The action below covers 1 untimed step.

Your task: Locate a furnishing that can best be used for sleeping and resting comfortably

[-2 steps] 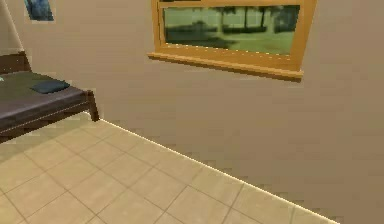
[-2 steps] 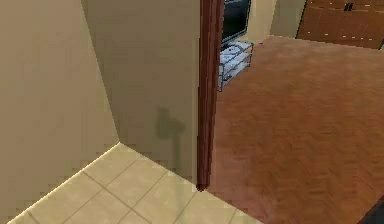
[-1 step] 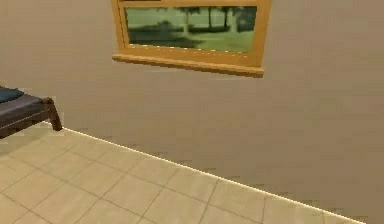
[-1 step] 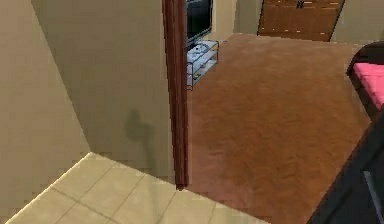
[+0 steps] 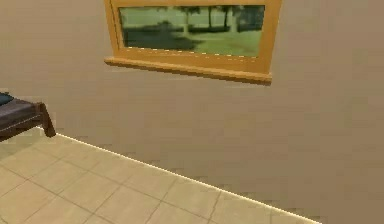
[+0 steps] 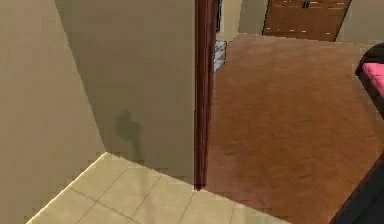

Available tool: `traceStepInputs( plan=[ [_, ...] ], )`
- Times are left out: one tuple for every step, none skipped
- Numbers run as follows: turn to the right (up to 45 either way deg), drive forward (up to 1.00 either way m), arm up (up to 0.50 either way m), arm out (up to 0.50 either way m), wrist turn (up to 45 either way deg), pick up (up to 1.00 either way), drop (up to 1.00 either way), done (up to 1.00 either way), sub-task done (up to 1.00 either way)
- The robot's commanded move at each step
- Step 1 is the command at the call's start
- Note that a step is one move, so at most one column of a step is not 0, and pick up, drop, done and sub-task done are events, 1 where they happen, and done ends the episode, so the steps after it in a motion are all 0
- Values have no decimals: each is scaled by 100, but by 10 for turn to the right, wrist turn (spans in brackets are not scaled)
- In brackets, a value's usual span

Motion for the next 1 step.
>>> traceStepInputs(
  plan=[
    [-450,0,0,0,0,0,0,0,0]
  ],
)
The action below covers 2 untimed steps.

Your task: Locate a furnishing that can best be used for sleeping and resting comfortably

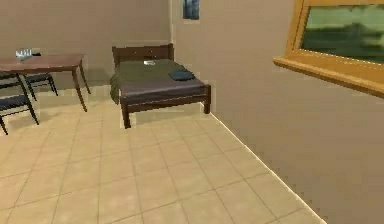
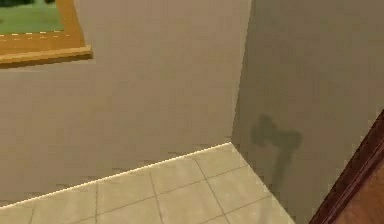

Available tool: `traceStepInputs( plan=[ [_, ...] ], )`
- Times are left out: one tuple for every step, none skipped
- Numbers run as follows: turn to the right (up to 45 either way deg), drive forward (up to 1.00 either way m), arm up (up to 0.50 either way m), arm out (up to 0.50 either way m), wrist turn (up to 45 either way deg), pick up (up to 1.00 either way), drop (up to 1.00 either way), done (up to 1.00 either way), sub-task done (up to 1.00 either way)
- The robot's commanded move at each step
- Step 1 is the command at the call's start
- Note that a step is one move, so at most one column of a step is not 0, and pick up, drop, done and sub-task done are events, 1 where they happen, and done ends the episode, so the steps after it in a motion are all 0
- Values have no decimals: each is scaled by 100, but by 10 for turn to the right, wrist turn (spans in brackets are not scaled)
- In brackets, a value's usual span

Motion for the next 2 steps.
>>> traceStepInputs(
  plan=[
    [-270,0,0,0,0,0,0,0,0],
    [0,100,0,0,0,0,0,0,0]
  ],
)
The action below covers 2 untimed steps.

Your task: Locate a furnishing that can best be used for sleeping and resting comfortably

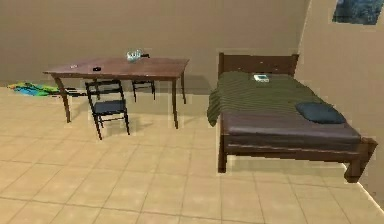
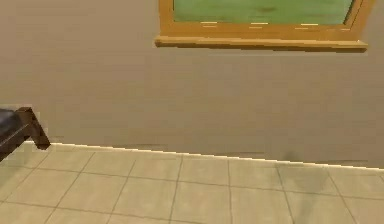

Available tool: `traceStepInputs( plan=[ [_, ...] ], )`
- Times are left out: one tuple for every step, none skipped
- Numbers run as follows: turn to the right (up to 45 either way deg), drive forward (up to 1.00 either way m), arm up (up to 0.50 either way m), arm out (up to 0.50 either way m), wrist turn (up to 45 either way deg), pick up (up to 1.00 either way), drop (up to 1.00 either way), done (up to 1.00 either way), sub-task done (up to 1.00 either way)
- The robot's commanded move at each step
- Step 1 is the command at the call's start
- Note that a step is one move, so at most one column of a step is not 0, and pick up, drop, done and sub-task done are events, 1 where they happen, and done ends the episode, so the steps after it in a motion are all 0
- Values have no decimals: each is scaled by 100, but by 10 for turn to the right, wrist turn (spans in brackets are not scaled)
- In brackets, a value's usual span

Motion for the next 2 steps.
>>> traceStepInputs(
  plan=[
    [-30,0,0,0,0,0,0,0,0],
    [0,90,0,0,0,0,0,0,0]
  ],
)
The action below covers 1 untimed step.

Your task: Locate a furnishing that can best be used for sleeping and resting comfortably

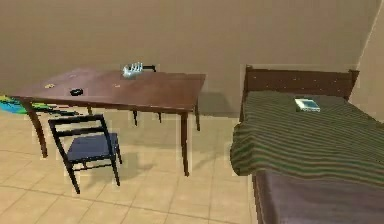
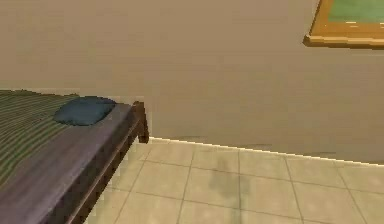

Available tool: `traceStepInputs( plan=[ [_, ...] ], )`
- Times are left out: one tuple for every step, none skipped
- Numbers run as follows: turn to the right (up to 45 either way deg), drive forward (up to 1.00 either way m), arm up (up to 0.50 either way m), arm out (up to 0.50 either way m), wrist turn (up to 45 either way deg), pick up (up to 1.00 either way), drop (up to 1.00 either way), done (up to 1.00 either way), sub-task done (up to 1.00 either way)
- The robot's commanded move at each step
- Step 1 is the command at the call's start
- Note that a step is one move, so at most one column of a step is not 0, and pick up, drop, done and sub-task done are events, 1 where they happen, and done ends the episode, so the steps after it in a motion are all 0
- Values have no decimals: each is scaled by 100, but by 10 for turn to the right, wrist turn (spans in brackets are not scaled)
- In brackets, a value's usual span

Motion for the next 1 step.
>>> traceStepInputs(
  plan=[
    [360,0,0,0,0,0,0,0,0]
  ],
)
